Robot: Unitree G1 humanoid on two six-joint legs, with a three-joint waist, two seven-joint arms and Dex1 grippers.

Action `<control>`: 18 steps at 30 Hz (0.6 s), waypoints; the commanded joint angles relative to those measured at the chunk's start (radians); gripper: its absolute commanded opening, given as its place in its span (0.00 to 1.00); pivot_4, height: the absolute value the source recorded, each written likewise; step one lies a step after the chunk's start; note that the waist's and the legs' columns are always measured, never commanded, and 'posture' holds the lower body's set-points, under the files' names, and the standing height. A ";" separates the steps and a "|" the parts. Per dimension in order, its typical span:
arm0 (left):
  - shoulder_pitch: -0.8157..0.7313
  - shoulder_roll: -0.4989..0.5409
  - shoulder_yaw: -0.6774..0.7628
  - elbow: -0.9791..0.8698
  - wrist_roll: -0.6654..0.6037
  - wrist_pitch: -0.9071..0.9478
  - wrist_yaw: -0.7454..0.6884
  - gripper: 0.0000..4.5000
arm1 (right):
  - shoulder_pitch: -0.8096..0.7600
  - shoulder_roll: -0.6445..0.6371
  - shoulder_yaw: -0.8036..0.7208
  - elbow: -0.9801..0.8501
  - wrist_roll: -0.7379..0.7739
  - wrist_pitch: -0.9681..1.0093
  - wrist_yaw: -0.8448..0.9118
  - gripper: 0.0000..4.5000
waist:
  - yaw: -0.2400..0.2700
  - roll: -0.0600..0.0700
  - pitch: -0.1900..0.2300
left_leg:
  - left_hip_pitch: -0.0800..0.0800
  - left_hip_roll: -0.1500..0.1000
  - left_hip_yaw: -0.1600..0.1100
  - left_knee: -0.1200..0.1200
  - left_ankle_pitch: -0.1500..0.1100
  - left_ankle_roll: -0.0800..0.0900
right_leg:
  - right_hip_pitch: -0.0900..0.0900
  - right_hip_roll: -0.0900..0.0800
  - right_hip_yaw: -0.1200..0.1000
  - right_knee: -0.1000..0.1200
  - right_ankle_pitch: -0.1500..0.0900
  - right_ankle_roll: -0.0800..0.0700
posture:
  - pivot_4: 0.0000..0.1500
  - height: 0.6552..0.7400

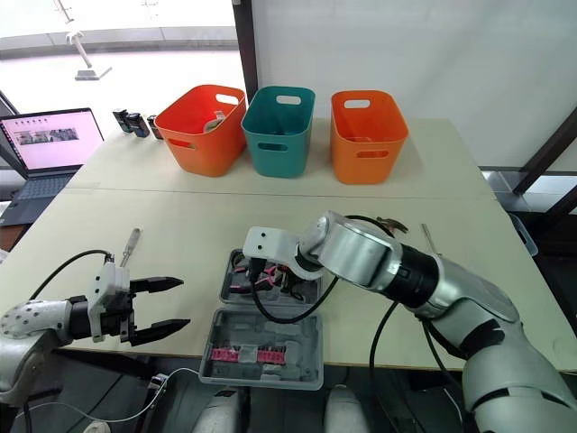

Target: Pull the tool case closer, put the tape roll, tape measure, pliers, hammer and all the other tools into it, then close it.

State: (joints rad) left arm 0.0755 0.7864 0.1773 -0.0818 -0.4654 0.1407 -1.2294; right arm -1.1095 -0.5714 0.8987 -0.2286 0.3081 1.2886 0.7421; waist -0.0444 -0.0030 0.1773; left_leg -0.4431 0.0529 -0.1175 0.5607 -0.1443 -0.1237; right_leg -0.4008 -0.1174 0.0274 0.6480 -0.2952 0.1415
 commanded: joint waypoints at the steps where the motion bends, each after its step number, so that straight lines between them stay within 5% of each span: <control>1: 0.003 0.004 0.009 -0.029 0.001 -0.037 -0.012 1.00 | -0.048 0.028 0.014 0.048 -0.049 -0.066 0.036 0.22 | -0.001 0.000 0.000 | 0.000 0.000 0.000 0.000 0.000 0.000 | 0.000 0.000 0.000 0.000 0.000 0.000 | 1.00 1.00; 18: -0.009 -0.071 0.012 0.002 -0.007 -0.160 -0.013 1.00 | 0.010 0.101 0.054 0.109 -0.129 -0.117 0.113 0.22 | -0.003 0.000 0.000 | 0.000 0.000 0.000 0.000 0.000 0.000 | -0.001 0.000 0.000 0.002 0.001 0.003 | 1.00 1.00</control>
State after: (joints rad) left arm 0.0706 0.7129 0.1774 -0.0767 -0.4662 0.0040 -1.2372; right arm -1.1046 -0.4913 0.9541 -0.1260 0.1941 1.1896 0.8533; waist -0.0473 -0.0033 0.1771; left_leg -0.4425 0.0531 -0.1176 0.5607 -0.1442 -0.1238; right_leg -0.4014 -0.1169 0.0274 0.6501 -0.2939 0.1443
